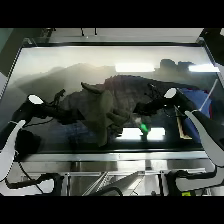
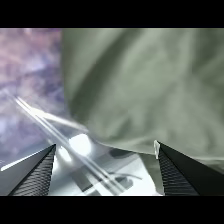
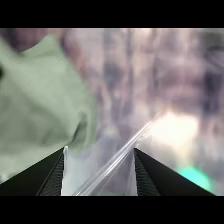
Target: Fold the shirts.
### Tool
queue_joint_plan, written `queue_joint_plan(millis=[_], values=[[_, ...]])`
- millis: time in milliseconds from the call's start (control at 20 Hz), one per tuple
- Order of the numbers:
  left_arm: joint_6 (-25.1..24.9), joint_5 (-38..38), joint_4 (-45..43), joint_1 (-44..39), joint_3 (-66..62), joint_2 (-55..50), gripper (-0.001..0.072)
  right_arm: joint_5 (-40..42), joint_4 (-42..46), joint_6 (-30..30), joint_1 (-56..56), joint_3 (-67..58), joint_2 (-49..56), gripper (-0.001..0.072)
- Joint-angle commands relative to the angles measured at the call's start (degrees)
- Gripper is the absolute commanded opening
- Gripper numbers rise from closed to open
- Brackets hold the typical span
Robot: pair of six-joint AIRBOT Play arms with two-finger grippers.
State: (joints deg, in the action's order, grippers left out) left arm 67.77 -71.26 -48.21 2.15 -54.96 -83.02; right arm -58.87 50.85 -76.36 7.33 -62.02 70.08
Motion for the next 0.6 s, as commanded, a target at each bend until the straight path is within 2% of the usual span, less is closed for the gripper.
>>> queue_joint_plan(millis=[0,250,300,350,400,500,550], values=[[-1.6,1.4,0.2,-1.8,0.7,-4.0,0.0707,3.6,-3.8,3.6,1.4,0.0,5.4,0.0475],[-2.4,8.7,3.1,-6.8,0.4,-5.2,0.0706,4.6,-15.3,10.9,1.4,0.0,10.1,0.0473],[-2.4,9.4,3.2,-7.6,-0.2,-5.2,0.0685,4.5,-17.4,12.1,1.4,0.0,11.0,0.0436],[-2.4,9.4,3.2,-8.3,-1.2,-5.2,0.0520,4.0,-19.7,13.6,1.4,0.0,11.6,0.0309],[-2.3,9.3,3.2,-8.8,-2.2,-5.2,0.0393,3.0,-22.3,15.7,1.4,0.0,11.9,0.0194],[-2.1,7.8,3.3,-9.3,-4.6,-5.2,0.0095,0.9,-26.9,19.4,1.3,0.0,11.5,0.0079],[-2.1,6.4,3.3,-9.4,-6.1,-5.2,0.0017,0.0,-28.4,20.5,1.2,0.0,10.9,0.0070]])
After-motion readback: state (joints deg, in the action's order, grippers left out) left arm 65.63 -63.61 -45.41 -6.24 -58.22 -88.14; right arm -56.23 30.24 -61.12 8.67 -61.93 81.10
